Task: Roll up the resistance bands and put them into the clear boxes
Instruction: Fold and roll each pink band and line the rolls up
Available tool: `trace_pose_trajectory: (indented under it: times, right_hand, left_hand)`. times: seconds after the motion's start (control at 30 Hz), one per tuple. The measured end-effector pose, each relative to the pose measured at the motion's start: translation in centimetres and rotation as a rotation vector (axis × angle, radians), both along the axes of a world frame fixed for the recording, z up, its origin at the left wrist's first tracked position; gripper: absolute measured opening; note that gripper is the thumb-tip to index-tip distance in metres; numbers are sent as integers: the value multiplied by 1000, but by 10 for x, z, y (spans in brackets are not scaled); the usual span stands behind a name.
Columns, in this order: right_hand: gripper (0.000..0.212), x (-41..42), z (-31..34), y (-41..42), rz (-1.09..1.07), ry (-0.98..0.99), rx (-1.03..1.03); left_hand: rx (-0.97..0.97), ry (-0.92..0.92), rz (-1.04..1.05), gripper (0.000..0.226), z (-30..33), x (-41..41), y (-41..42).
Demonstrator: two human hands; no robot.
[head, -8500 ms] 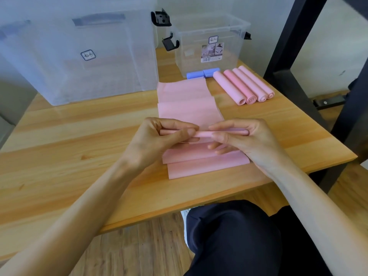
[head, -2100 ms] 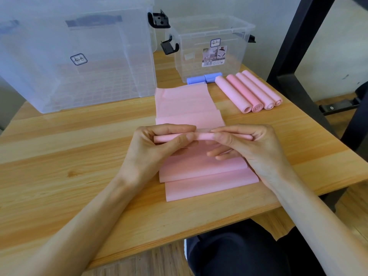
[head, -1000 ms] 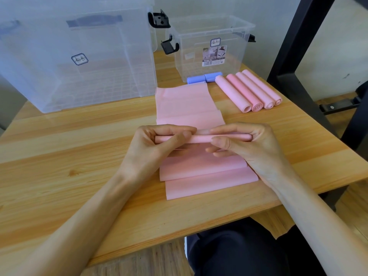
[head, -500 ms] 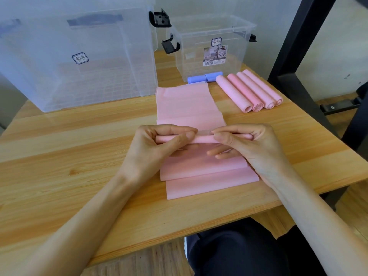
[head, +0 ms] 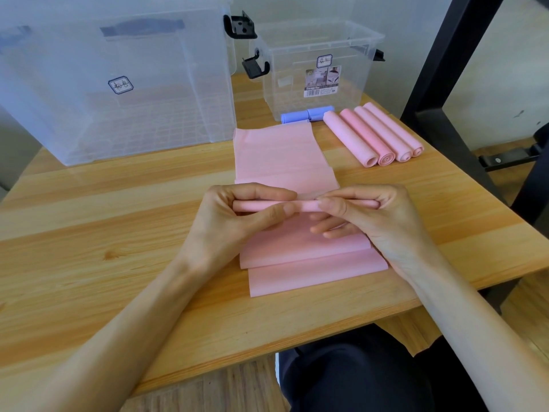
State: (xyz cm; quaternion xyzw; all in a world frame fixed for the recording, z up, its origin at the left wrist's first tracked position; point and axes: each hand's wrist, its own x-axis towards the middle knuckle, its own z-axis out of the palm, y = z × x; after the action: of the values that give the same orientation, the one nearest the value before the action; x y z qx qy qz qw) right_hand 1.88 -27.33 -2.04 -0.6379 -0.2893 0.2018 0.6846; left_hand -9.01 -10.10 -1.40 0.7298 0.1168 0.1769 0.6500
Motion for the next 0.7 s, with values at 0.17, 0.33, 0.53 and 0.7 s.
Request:
trace_pose_trajectory:
  times: [0.17, 0.33, 0.53, 0.7]
  right_hand:
    - [24, 1, 0, 0, 32, 15, 34]
    - [20, 0, -1, 0, 18, 0, 45]
    - [19, -1, 0, 0, 4, -25, -1]
    - [19, 0, 0, 0, 7, -14, 9]
  left_hand:
    - [-65, 46, 40, 16, 2, 1, -2]
    - [-80, 63, 26, 18, 3, 1, -2]
    - [-73, 10, 9, 20, 2, 0, 0]
    - [-71, 35, 29, 14, 3, 0, -2]
